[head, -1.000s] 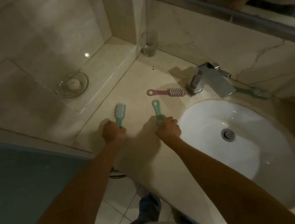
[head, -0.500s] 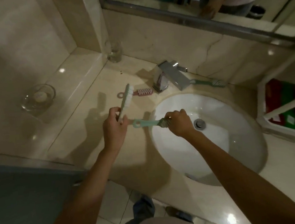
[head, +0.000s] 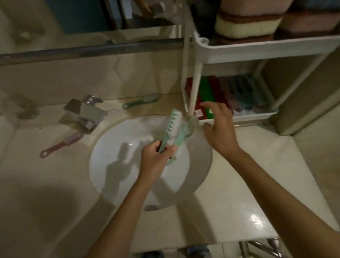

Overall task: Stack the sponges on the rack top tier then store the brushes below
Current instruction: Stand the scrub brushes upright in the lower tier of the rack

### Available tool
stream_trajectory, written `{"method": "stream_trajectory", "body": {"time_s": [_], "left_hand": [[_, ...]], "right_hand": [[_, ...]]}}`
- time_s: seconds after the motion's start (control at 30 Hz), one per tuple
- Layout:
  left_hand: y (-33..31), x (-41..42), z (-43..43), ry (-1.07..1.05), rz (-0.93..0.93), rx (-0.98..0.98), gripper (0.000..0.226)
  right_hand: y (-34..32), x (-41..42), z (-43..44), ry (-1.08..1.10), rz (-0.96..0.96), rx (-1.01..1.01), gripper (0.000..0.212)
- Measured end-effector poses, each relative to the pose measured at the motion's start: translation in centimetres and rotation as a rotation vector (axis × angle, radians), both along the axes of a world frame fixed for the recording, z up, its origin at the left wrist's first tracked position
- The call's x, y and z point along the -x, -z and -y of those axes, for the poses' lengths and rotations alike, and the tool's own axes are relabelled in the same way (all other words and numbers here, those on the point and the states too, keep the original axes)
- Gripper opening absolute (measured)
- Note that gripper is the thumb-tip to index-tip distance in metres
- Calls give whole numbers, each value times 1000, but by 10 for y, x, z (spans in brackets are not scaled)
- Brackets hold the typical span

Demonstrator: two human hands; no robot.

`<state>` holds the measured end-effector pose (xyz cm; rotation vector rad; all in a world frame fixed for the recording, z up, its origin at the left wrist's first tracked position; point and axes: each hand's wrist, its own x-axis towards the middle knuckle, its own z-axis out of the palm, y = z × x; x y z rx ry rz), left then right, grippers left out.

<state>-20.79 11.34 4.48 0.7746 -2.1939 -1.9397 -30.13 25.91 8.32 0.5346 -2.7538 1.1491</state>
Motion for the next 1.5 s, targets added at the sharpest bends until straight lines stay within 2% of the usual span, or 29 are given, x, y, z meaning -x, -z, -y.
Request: {"method": "stream_trajectory", "body": {"time_s": [0.1, 0.2, 0.27, 0.33, 0.43, 0.53, 0.63, 0.7, 0.77, 0.87, 1.1, 1.23, 1.5], "left_hand": [[-3, 21, -56, -48, 5, -120, 19], [-5, 40, -106, -31, -13, -217, 13], [-8, 53, -132, 1, -14, -271, 2], [-9, 68, -150, 20, 1, -303, 8], [-10, 90, -165, -4, 3, -357, 3], [-9, 109, -173, -3, 9, -352, 8], [-6, 122, -176, 39, 48, -321, 16], [-4, 131, -173, 31, 60, -277, 20], [-2, 140, -162, -9, 63, -210, 27], [-1, 153, -138, -25, 84, -136, 23], [-6, 180, -106, -5, 121, -52, 26], [-5, 185, -104, -11, 107, -39, 27], [-4, 184, -98, 9, 109, -39, 15]], "right_hand": [[5, 8, -50, 98, 368, 174, 17], [11, 12, -86, 33, 575, 333, 9], [14, 16, -101, 52, 615, 453, 10], [15, 25, -111, 121, 647, 539, 12], [19, 45, -120, 241, 665, 597, 21], [23, 61, -121, 273, 735, 702, 10], [25, 77, -117, 318, 720, 788, 16], [28, 93, -115, 374, 683, 747, 18], [34, 115, -112, 384, 659, 619, 15], [41, 150, -105, 359, 655, 394, 28], [54, 204, -82, 300, 569, 212, 20], [58, 217, -69, 202, 482, -13, 22], [65, 215, -60, 193, 367, -108, 26]]}}
